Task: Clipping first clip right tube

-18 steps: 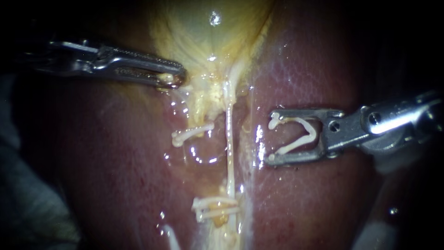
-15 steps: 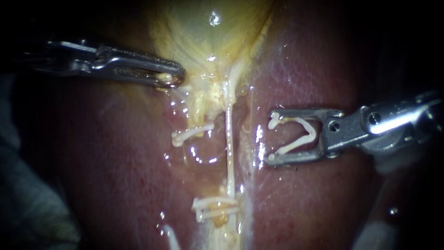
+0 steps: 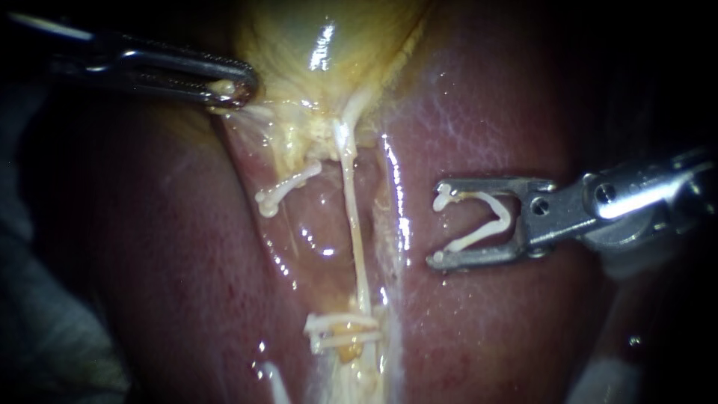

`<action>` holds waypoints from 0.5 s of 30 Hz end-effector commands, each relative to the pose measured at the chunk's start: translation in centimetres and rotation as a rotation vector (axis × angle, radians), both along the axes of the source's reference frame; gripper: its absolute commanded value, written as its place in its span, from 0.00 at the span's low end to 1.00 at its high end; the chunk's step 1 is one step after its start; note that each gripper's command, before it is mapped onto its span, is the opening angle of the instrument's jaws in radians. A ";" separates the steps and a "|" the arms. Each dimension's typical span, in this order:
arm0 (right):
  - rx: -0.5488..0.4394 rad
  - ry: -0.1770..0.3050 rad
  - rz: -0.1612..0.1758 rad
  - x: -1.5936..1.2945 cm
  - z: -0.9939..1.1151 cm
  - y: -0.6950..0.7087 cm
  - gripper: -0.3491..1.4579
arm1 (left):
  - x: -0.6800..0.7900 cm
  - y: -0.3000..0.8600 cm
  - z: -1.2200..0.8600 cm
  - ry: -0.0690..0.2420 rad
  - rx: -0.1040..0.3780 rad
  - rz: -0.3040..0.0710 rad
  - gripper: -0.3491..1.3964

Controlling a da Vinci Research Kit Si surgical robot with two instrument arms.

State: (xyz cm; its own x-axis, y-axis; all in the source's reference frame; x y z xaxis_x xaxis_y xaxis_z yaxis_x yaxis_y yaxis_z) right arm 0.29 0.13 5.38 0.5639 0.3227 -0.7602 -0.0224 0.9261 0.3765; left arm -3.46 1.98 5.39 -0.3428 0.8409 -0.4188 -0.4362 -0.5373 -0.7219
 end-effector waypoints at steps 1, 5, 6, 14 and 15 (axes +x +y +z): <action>0.004 0.002 -0.002 0.02 0.02 -0.01 0.47 | 0.00 0.00 0.02 0.001 -0.001 0.000 0.00; 0.054 0.032 -0.012 0.13 0.06 -0.03 0.47 | 0.00 0.00 0.01 0.001 -0.001 0.000 0.00; 0.085 0.042 -0.014 0.16 0.09 -0.05 0.47 | 0.00 -0.01 0.01 0.001 -0.001 0.000 0.00; 0.200 0.051 0.020 0.36 0.36 -0.22 0.47 | 0.00 -0.01 0.01 0.001 -0.001 -0.001 0.00; 0.214 0.055 0.023 0.39 0.39 -0.24 0.47 | 0.00 -0.01 0.01 0.001 -0.001 -0.001 0.00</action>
